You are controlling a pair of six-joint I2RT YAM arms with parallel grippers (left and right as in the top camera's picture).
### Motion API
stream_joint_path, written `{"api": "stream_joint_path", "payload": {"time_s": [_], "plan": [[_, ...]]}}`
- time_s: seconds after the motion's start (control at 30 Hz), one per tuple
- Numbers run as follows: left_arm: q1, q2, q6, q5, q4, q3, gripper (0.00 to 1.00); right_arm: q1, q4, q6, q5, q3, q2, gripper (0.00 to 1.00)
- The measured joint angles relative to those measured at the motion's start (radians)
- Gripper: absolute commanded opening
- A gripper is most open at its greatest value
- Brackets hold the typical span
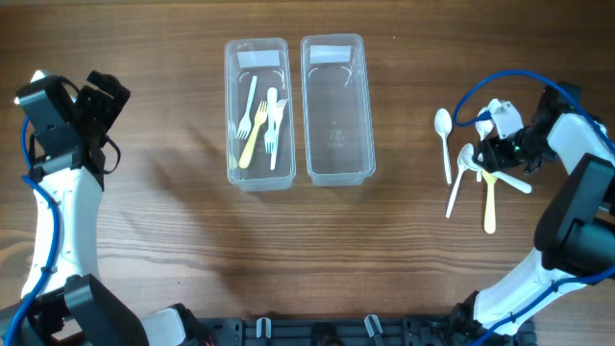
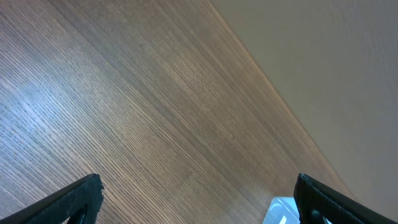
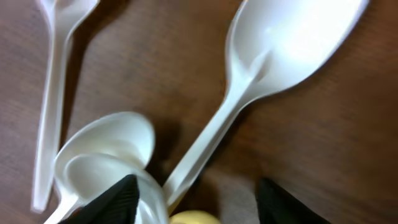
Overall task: Pack container
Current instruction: 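Reach the right gripper to the white spoons and grasp one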
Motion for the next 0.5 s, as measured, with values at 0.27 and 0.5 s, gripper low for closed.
{"api": "stream_joint_path", "payload": {"time_s": [0.27,0.5], "plan": [[0.000,0.000,0.000,0.000,0.000,0.000,1.00,0.000,-0.026,-0.002,0.000,0.053,0.001,0.76],[0.000,0.000,0.000,0.000,0.000,0.000,1.00,0.000,-0.107,0.023,0.007,0.230,0.000,0.80]]}}
